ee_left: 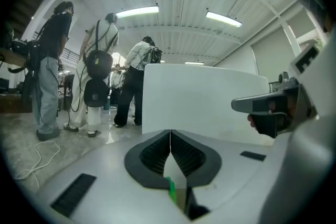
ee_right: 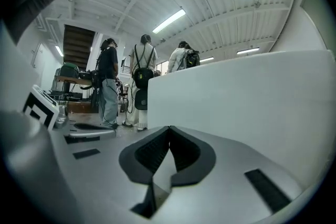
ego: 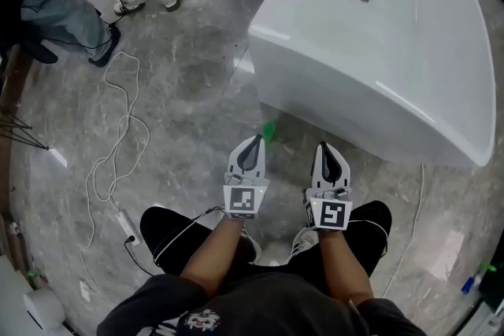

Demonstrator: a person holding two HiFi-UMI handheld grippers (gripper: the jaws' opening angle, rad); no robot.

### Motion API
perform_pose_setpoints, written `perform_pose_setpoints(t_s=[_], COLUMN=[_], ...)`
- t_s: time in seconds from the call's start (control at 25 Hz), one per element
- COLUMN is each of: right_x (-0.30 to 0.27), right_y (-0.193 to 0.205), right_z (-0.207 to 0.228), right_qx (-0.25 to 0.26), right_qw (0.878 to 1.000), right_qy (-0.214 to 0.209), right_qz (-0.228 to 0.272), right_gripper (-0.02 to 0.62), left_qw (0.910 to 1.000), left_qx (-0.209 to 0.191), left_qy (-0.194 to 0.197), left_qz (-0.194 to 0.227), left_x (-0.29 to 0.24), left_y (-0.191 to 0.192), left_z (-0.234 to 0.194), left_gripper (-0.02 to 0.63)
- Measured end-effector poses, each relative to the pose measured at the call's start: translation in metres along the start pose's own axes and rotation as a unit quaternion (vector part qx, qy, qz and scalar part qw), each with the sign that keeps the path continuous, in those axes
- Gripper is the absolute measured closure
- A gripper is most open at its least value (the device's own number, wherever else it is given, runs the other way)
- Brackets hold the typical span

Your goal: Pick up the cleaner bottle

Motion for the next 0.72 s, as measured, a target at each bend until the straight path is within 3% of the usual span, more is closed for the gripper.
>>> perform_pose_setpoints(t_s=[0.16, 0.36, 0.52, 0.72], right_x=[0.006, 0.009, 0.01, 0.008], right_y=[0.038, 0.054, 0.049, 0.055], right_z=[-0.003, -0.008, -0.007, -0.003], right_qx=[0.001, 0.004, 0.01, 0.015], right_qw=[1.0, 1.0, 1.0, 1.0], right_qy=[-0.002, -0.008, -0.017, -0.021], right_qz=[-0.009, -0.018, -0.014, -0.009], right_gripper=[0.58, 0.578, 0.578, 0.578], left_qw=[0.9999, 0.9999, 0.9997, 0.9986], left_qx=[0.011, 0.01, 0.006, 0.003], left_qy=[-0.005, -0.006, 0.003, 0.001], left_qz=[0.001, -0.007, -0.022, -0.052], left_x=[0.001, -0.001, -0.003, -0.015], left_y=[0.042, 0.069, 0.086, 0.127], left_z=[0.002, 0.004, 0.012, 0.013], left_gripper=[0.6, 0.596, 0.447, 0.329])
Point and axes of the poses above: the fingertips, and each gripper's own axes: x backward along the fingers, z to its right, y out of its underside, the point moved 7 cm from there along x, backward along the fingers, and after that the axes turned 10 degrees about z, right-handed, at the moved point
